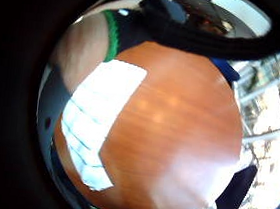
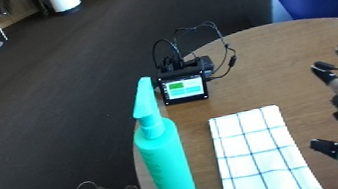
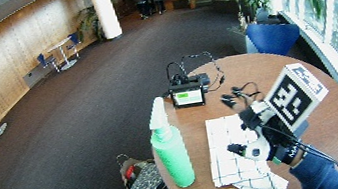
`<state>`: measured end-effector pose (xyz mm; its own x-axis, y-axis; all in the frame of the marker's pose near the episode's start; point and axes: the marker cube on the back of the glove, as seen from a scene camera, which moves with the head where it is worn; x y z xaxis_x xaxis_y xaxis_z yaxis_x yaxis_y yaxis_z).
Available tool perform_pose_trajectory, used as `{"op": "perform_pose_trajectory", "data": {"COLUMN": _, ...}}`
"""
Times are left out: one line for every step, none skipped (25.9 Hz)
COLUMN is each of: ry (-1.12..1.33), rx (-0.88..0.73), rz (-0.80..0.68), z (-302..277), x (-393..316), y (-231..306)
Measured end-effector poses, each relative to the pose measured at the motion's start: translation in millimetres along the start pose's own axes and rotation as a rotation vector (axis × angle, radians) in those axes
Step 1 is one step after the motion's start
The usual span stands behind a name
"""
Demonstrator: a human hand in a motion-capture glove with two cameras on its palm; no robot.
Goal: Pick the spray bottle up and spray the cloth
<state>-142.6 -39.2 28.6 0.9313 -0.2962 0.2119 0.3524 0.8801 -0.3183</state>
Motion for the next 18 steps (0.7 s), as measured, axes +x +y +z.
{"op": "perform_pose_trajectory", "data": {"ry": 0.115, "rx": 0.037, "rz": 0.039, "z": -4.6, "x": 17.8, "y": 12.6}}
{"op": "perform_pose_trajectory", "data": {"ry": 0.192, "rx": 0.063, "rz": 0.085, "z": -6.6, "x": 36.7, "y": 24.3}}
{"op": "perform_pose_trajectory", "data": {"ry": 0.240, "rx": 0.078, "rz": 0.138, "z": -6.2, "x": 56.4, "y": 35.2}}
{"op": "perform_pose_trajectory", "data": {"ry": 0.272, "rx": 0.084, "rz": 0.196, "z": -4.2, "x": 76.3, "y": 45.7}}
{"op": "perform_pose_trajectory", "data": {"ry": 0.295, "rx": 0.086, "rz": 0.257, "z": -1.0, "x": 96.2, "y": 56.4}}
{"op": "perform_pose_trajectory", "data": {"ry": 0.317, "rx": 0.085, "rz": 0.317, "z": 2.6, "x": 115.7, "y": 67.8}}
{"op": "perform_pose_trajectory", "data": {"ry": 0.337, "rx": 0.085, "rz": 0.375, "z": 6.0, "x": 134.5, "y": 80.3}}
{"op": "perform_pose_trajectory", "data": {"ry": 0.357, "rx": 0.091, "rz": 0.430, "z": 8.6, "x": 152.2, "y": 93.8}}
{"op": "perform_pose_trajectory", "data": {"ry": 0.376, "rx": 0.103, "rz": 0.482, "z": 9.9, "x": 168.4, "y": 107.7}}
{"op": "perform_pose_trajectory", "data": {"ry": 0.390, "rx": 0.123, "rz": 0.528, "z": 9.4, "x": 182.4, "y": 120.5}}
{"op": "perform_pose_trajectory", "data": {"ry": 0.396, "rx": 0.151, "rz": 0.568, "z": 7.2, "x": 193.8, "y": 130.3}}
{"op": "perform_pose_trajectory", "data": {"ry": 0.393, "rx": 0.185, "rz": 0.600, "z": 3.6, "x": 202.5, "y": 135.7}}
{"op": "perform_pose_trajectory", "data": {"ry": 0.385, "rx": 0.221, "rz": 0.623, "z": -0.9, "x": 208.4, "y": 136.1}}
{"op": "perform_pose_trajectory", "data": {"ry": 0.378, "rx": 0.254, "rz": 0.636, "z": -5.7, "x": 211.6, "y": 132.3}}
{"op": "perform_pose_trajectory", "data": {"ry": 0.374, "rx": 0.279, "rz": 0.641, "z": -10.2, "x": 212.5, "y": 126.0}}
{"op": "perform_pose_trajectory", "data": {"ry": 0.373, "rx": 0.295, "rz": 0.642, "z": -13.7, "x": 211.7, "y": 118.9}}
{"op": "perform_pose_trajectory", "data": {"ry": 0.374, "rx": 0.303, "rz": 0.640, "z": -15.9, "x": 210.4, "y": 112.9}}
{"op": "perform_pose_trajectory", "data": {"ry": 0.375, "rx": 0.306, "rz": 0.638, "z": -17.0, "x": 209.5, "y": 109.4}}
